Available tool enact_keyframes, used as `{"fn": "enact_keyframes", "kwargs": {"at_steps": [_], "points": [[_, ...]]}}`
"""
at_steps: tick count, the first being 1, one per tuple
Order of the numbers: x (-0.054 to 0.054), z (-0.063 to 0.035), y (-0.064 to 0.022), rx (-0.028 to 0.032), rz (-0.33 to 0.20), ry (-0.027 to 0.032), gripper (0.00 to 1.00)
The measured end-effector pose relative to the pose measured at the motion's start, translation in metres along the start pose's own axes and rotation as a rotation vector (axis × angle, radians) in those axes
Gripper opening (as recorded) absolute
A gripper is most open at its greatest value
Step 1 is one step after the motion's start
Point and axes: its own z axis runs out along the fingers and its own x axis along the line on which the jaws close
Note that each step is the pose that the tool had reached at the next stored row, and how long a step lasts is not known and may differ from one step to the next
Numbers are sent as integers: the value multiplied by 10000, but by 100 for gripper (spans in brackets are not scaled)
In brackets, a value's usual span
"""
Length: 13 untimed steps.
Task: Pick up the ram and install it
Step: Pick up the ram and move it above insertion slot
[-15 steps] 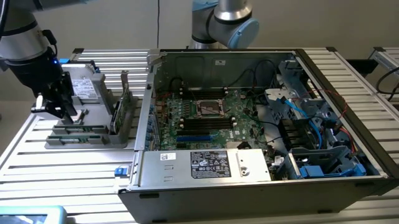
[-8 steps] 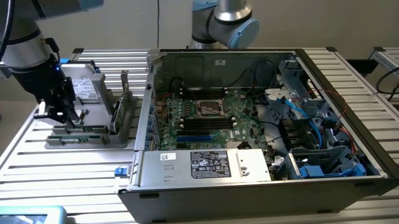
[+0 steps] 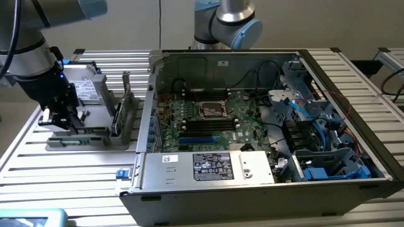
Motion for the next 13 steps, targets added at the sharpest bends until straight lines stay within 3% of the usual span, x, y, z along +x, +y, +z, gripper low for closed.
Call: {"fn": "enact_keyframes", "kwargs": {"at_steps": [13], "points": [[11, 237, 6, 0, 0, 0, 36]]}}
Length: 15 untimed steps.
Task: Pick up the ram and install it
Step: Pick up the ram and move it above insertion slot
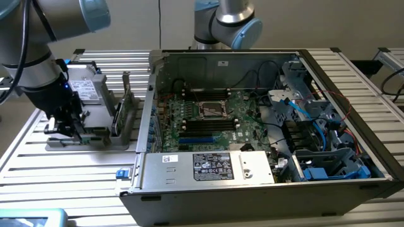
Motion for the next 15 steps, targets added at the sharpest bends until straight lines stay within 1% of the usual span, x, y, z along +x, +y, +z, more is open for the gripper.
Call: {"fn": "enact_keyframes", "kwargs": {"at_steps": [5, 10, 12, 15], "points": [[-4, 89, -4, 0, 1, 0, 36], [-23, 144, -17, -3, 0, 2, 36], [-27, 155, -17, -30, -3, 0, 36], [-31, 171, -16, -49, -1, -1, 36]]}}
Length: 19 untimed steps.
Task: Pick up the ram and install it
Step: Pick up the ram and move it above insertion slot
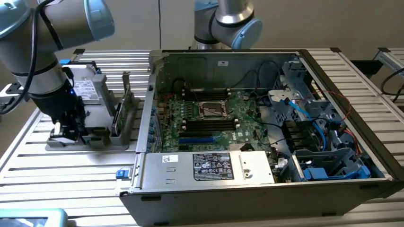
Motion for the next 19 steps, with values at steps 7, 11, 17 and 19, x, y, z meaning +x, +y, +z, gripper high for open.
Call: {"fn": "enact_keyframes", "kwargs": {"at_steps": [7, 11, 17, 19], "points": [[-1, 12, 10, 1, 0, 1, 22], [4, -131, 10, 0, 0, 2, 13], [15, -403, 11, -1, -1, 23, 13], [18, -480, 11, -2, -1, 49, 13]]}}
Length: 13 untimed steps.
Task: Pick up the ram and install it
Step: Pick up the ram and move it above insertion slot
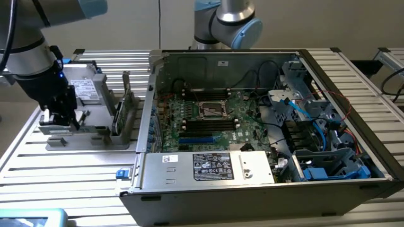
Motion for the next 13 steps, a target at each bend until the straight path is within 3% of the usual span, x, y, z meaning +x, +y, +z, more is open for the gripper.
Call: {"fn": "enact_keyframes", "kwargs": {"at_steps": [7, 13], "points": [[14, -307, -9, -3, -1, 56, 13], [43, -575, -179, -2, 0, 52, 13]]}}
